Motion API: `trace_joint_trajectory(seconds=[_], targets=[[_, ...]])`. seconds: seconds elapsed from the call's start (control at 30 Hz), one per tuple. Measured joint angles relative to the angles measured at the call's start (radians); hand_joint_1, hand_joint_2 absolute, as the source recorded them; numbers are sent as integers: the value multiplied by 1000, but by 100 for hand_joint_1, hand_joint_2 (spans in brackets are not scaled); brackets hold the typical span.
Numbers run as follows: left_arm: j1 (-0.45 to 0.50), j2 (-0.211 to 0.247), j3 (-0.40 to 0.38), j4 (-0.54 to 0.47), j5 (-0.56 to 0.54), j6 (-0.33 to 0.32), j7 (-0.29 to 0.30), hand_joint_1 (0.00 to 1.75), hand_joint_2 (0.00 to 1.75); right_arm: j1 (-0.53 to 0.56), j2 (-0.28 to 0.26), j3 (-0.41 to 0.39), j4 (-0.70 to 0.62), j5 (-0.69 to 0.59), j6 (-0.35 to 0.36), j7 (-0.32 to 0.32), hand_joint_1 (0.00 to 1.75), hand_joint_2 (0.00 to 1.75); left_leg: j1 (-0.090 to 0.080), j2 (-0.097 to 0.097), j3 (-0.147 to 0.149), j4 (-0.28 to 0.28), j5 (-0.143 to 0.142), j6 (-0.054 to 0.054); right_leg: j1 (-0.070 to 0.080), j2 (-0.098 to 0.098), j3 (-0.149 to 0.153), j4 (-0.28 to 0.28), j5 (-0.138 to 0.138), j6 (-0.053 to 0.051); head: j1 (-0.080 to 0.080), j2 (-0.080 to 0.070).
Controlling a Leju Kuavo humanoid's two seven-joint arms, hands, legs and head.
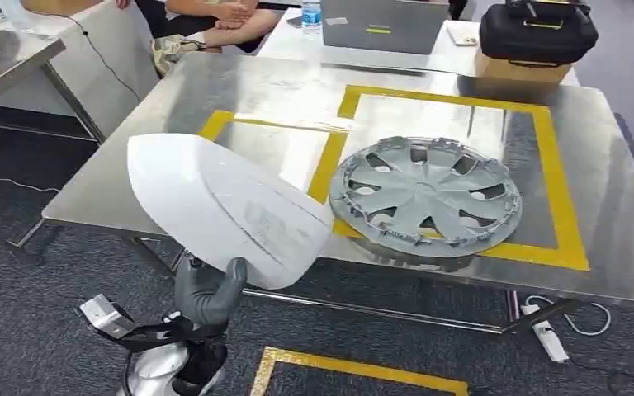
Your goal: Take the parts from the cabinet and place them on the table.
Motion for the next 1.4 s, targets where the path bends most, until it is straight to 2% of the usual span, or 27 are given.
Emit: trace_joint_trajectory(seconds=[0.03, 0.13, 0.17, 0.2, 0.23, 0.3, 0.33, 0.37, 0.4, 0.43, 0.5, 0.53, 0.63, 0.7, 0.73, 0.8, 0.83, 0.87, 0.93, 1.0, 1.03, 1.07, 1.17, 1.23, 1.33, 1.37, 1.4], targets=[[0, 0, 0, 0, 4, 0, 2, 175, 175, -3, 0, 0, 0, 0, -2, 13, 0, 175, -8, -3, -3, 8, -4, -7, 2, 8, 13, -29, -13, -4, 0, 0], [-1, 1, -1, 0, 29, -15, 7, 175, 175, -5, 0, 0, 0, 15, -3, 67, 0, 175, -3, -4, -3, -4, 4, -22, 7, 9, 8, -22, -9, -21, -2, 0], [-2, 1, -2, 0, 35, -23, 8, 175, 175, -4, 0, 0, 0, 21, 1, 88, 0, 175, -3, -5, -3, -4, 2, -28, 1, 7, 10, -29, -4, -29, -2, 0], [-2, 2, -3, 0, 42, -30, 8, 175, 175, -5, 0, 0, 0, 27, 5, 111, 0, 175, -5, 15, -6, 6, -10, -33, -1, 5, 12, -33, -1, -35, -2, 0], [-3, 2, -5, 0, 42, -37, 8, 175, 175, -5, -1, 0, 0, 35, 9, 135, 0, 175, -6, 36, -28, 49, -43, -39, -1, 3, 12, -34, -1, -42, -13, 0], [-5, 5, -13, 3, 40, -44, 8, 175, 175, -4, -1, 1, 0, 39, 11, 172, 0, 175, -3, 51, -104, 209, -120, -45, 0, -2, 11, -34, -2, -44, -13, 0], [-6, 5, -16, 5, 39, -46, 8, 175, 175, -2, -1, 1, 0, 39, 10, 182, 0, 175, -3, 51, -137, 274, -141, -46, 0, -7, 11, -34, -2, -45, -13, 0], [-7, 5, -19, 8, 39, -47, 8, 175, 175, 0, -1, 0, 0, 39, 9, 186, 0, 175, -3, 51, -151, 300, -140, -46, 0, -10, 11, -34, -2, -45, -13, 0], [-8, 6, -20, 10, 39, -48, 8, 175, 175, 0, -1, 0, 0, 39, 7, 186, 0, 175, -3, 52, -141, 278, -112, -45, 0, -11, 12, -33, -2, -45, -13, 0], [-8, 6, -21, 10, 38, -50, 8, 175, 175, -1, -1, 0, 0, 36, 6, 177, 0, 175, -3, 52, -111, 220, -72, -42, 0, -12, 12, -33, -2, -44, -13, 0], [-8, 6, -24, 10, 33, -52, 2, 175, 175, -3, -1, 0, 0, 25, 3, 128, 0, 175, -3, 60, -20, 50, 2, -36, 0, -12, 16, -33, -4, -41, -13, 0], [-9, 6, -26, 10, 32, -53, 0, 175, 175, -4, -1, 0, 0, 22, 3, 104, 0, 175, -5, 70, 4, 0, -5, -36, 10, -11, 13, -28, -7, -33, -14, 0], [-9, 5, -27, 10, 31, -56, -1, 175, 175, -3, -1, 0, 0, 18, 0, 87, 0, 175, -8, 60, 0, -4, -5, -17, 8, -15, 15, -38, -3, -17, -12, 0], [-9, 3, -27, 8, 31, -56, -1, 175, 175, -4, -1, 0, 0, 18, -1, 85, 0, 175, 1, 59, 6, -11, 1, -5, 7, -15, 13, -30, -12, -5, -12, 0], [-10, 3, -28, 8, 31, -57, -1, 175, 175, -5, -1, 0, 0, 18, 0, 81, 0, 175, 2, 58, 7, -11, 0, 0, 7, -13, -3, 7, -40, -1, -5, 0], [-10, 3, -28, 8, 31, -59, -1, 175, 175, -5, -1, 0, 0, 13, 19, 64, 0, 175, 1, 58, 6, -11, 0, 6, 5, -12, -80, 173, -121, 5, -1, 0], [-10, 3, -28, 8, 31, -61, -1, 175, 175, -4, -1, 0, 0, 10, 30, 60, 0, 175, 0, 58, 6, -11, 0, 6, 5, -12, -117, 249, -148, 7, 2, 0], [-9, 3, -27, 8, 31, -61, -1, 175, 175, -3, -1, 0, 0, 10, 34, 59, 0, 175, 0, 57, 7, -11, 0, 6, 5, -11, -135, 283, -151, 8, 2, 0], [-9, 3, -27, 8, 31, -62, -1, 175, 175, -1, -1, 0, 0, 8, 37, 57, 0, 175, 0, 52, 10, -11, -1, 6, 4, -12, -103, 208, -92, 6, 2, 0], [-10, 3, -27, 8, 31, -62, -1, 175, 175, -2, -1, 0, 0, 8, 38, 55, 0, 175, 2, 50, 16, -11, -4, 0, 2, -10, -2, 8, 1, 5, 2, 0], [-10, 3, -27, 8, 31, -63, -1, 175, 175, -4, -1, 0, 0, 7, 38, 55, 0, 175, -4, 49, 16, -9, -5, -6, 5, -5, 18, -31, -13, 3, 2, 0], [-10, 3, -27, 8, 31, -63, -1, 175, 175, -5, -1, 0, 0, 7, 38, 54, 0, 175, -7, 46, 13, -6, -6, -11, 3, -2, 20, -36, -5, -8, 0, 0], [-10, 4, -27, 8, 30, -65, -1, 175, 175, -4, -1, 0, 1, 6, 38, 58, 0, 175, -4, 46, 16, -16, 1, -27, 9, -3, 16, -34, -2, -26, 0, 0], [-10, 4, -27, 8, 30, -67, -1, 175, 175, -4, -2, -1, 0, 6, 29, 61, 0, 175, -3, 52, 5, 11, -27, -38, 1, -5, 17, -40, 4, -41, -4, 0], [-10, 6, -27, 8, 24, -71, -1, 175, 175, -4, -2, -1, 0, 5, 1, 73, 0, 175, -1, 53, -104, 242, -144, -47, 2, -8, 14, -40, 3, -47, -9, 0], [-9, 6, -27, 8, 19, -72, -3, 175, 175, -2, -2, -1, 0, 2, -9, 77, 0, 175, -1, 53, -131, 295, -157, -48, 3, -10, 13, -40, 4, -47, -10, 0], [-9, 6, -27, 8, 14, -72, -5, 175, 175, -1, -2, -2, 0, -2, -16, 81, 0, 175, -1, 53, -132, 295, -142, -47, 3, -7, 13, -40, 4, -47, -9, 0]])
